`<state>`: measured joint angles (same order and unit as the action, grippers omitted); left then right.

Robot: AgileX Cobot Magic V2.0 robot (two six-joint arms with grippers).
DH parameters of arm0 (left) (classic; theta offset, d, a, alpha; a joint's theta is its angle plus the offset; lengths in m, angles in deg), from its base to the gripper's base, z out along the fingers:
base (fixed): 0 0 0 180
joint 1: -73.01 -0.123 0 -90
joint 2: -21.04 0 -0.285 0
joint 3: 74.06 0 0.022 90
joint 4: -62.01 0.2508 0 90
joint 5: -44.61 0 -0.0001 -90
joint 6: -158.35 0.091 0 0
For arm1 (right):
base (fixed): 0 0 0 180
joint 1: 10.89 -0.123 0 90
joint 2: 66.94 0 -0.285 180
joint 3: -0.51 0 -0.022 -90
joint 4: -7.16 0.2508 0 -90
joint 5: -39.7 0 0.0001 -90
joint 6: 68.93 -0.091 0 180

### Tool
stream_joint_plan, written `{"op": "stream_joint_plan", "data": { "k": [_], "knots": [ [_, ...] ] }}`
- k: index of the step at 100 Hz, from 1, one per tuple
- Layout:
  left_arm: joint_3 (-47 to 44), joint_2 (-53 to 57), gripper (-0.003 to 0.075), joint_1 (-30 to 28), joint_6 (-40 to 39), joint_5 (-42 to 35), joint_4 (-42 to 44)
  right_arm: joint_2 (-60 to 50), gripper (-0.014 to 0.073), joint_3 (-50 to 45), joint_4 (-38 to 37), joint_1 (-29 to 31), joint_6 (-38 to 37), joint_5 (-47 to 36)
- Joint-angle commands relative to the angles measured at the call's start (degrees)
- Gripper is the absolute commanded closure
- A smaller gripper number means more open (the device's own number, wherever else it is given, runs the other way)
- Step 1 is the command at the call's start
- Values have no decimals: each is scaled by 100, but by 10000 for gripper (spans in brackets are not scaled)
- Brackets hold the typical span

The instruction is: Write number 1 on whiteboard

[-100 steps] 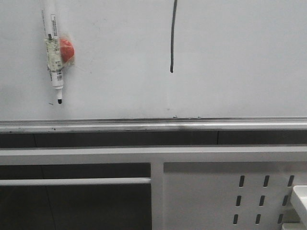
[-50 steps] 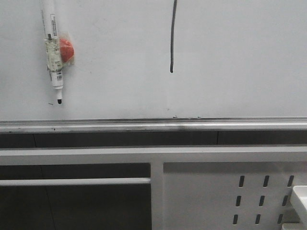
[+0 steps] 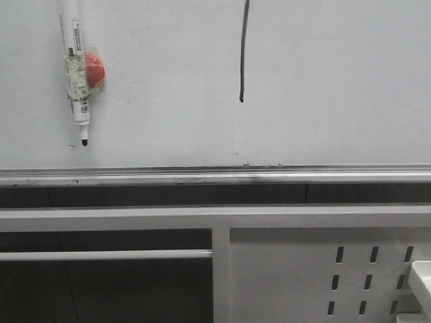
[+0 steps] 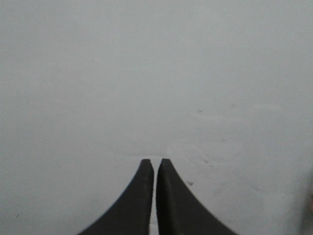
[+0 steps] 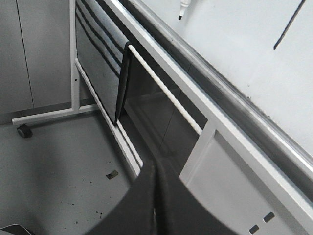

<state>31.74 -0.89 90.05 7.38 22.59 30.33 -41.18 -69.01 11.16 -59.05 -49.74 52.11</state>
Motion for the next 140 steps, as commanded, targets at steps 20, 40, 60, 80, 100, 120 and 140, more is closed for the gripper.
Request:
{"op": "stream_joint_plan", "data": {
  "k": [20,40,60,80,100,120,140],
  "knots": [
    [-317,640,740,-1446,-90,1509,-10,31,652,144,-4,-14,27,-431],
    [-528,861,740,-1468,214,2202,234,31,652,144,-4,-14,27,-431],
    [-528,1466,740,-1525,-1045,2529,1485,31,652,144,-4,-14,27,-431],
    [-528,1576,740,-1802,-4198,3639,4074,31,652,144,-4,-14,27,-433],
    [-528,1576,740,-1704,-3266,3822,3334,31,652,144,-4,-14,27,-433],
    [-528,1576,740,-1674,-2658,3811,2973,31,652,144,-4,-14,27,-433],
    [-528,1576,740,-1674,-2658,3769,2990,31,652,144,-4,-14,27,-433]
  ]
}}
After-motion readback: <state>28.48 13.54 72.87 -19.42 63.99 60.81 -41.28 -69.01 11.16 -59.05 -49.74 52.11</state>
